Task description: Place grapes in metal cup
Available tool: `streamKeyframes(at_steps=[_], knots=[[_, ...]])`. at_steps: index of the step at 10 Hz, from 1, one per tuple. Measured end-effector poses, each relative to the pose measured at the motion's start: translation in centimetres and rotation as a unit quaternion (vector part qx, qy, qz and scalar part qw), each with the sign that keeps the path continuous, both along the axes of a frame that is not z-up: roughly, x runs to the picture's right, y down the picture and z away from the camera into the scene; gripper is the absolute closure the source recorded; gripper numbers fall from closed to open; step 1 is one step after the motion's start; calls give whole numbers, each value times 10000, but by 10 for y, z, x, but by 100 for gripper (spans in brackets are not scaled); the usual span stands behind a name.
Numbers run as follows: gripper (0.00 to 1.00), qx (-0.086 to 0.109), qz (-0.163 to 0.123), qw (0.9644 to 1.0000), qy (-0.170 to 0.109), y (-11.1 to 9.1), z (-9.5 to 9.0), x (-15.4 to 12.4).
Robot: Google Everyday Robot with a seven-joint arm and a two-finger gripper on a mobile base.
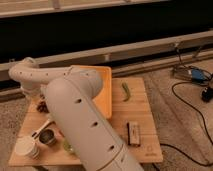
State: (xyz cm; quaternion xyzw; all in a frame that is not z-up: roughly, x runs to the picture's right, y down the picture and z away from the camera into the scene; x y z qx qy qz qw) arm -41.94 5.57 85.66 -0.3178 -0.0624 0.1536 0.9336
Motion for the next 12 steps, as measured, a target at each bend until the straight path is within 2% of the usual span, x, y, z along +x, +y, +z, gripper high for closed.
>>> streamKeyframes(at_steps=[1, 5, 12], knots=[[20, -84, -42, 9999, 71, 4, -1, 9], [20, -324, -167, 9990, 242, 19, 10, 17], [20, -497, -282, 9973, 456, 26, 27, 24]])
